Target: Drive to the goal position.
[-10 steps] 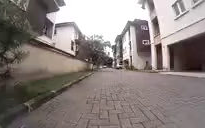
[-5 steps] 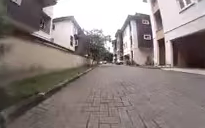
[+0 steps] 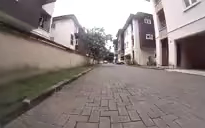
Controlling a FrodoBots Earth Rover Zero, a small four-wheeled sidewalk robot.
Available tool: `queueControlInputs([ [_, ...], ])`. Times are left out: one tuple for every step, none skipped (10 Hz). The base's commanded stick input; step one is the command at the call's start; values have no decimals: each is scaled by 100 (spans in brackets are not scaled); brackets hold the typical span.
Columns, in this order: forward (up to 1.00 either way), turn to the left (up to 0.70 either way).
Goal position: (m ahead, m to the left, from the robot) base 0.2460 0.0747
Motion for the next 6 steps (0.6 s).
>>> queueControlInputs([
  [70,0],
  [70,0],
  [70,0],
  [70,0],
  [70,0],
  [70,0],
])
